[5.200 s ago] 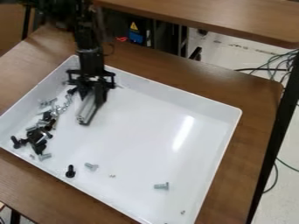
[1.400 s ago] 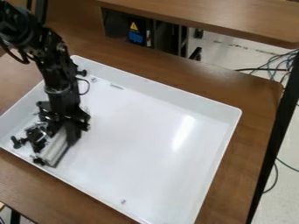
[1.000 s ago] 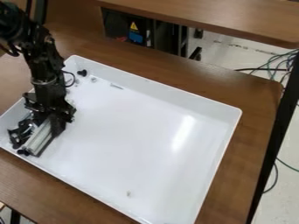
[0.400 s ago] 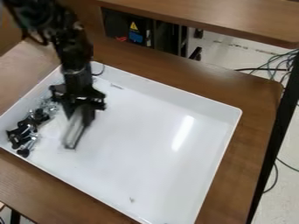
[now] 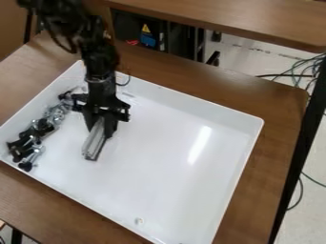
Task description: Sweep into pile
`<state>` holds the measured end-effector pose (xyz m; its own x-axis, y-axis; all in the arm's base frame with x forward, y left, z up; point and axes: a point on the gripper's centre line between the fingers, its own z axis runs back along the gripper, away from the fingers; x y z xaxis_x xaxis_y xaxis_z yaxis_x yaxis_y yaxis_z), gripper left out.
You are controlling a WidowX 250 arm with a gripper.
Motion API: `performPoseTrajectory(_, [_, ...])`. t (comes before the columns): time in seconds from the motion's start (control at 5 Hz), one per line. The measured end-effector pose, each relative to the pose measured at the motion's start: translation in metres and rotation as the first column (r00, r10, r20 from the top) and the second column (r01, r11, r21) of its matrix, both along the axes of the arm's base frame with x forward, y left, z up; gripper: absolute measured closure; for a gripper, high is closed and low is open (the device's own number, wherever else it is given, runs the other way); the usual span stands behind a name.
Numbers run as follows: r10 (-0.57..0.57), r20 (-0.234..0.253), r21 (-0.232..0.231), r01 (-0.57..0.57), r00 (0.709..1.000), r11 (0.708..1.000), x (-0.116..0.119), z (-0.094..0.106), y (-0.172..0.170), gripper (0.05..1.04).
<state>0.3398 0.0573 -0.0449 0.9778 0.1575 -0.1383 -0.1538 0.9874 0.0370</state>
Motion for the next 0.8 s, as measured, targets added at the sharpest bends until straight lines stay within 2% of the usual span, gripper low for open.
performPoseTrajectory(0.2, [-0.016,0.018,0.005,0.016,1.0,1.0,-0.001,-0.001,-0.007,0.388])
performPoseTrajectory(0.4, [-0.017,0.001,0.081,0.017,1.0,0.997,-0.009,0.017,-0.019,0.112])
performPoseTrajectory(0.6, [0.022,-0.031,0.202,-0.016,0.999,0.979,-0.018,0.057,-0.036,0.07])
performPoseTrajectory(0.8, [-0.059,-0.027,0.219,0.063,0.998,0.974,-0.021,0.079,-0.068,0.079])
